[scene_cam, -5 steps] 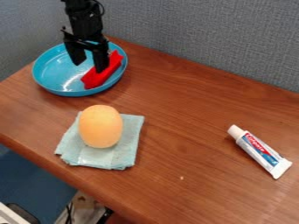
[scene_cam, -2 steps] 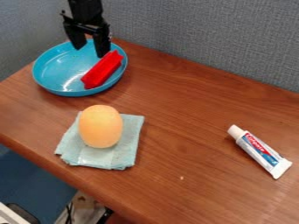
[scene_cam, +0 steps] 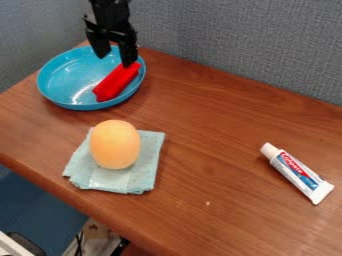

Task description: Put the red object on the blue plate

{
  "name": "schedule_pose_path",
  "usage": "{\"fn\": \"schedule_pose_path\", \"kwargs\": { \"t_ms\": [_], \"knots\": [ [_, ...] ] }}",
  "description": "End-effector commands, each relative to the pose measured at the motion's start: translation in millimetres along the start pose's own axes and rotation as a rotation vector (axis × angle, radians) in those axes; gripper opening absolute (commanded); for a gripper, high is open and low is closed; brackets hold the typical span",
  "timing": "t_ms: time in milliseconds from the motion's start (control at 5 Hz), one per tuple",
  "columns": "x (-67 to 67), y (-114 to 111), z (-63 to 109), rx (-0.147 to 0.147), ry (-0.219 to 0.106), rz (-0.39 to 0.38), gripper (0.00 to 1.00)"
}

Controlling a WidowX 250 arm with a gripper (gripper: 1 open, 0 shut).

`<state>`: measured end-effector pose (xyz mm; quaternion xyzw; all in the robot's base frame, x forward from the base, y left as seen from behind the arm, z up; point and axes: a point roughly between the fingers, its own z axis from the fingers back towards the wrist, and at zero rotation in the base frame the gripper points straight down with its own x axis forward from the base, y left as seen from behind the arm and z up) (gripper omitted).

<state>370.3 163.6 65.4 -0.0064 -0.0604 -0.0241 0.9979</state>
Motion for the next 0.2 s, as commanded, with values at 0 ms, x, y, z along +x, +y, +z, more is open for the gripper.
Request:
{"fn": "schedule_pose_path", "kwargs": {
  "t_ms": [0],
  "knots": [
    [15.9,-0.4,14.2,0.028,-0.059,-0.013,1.0]
  ]
}}
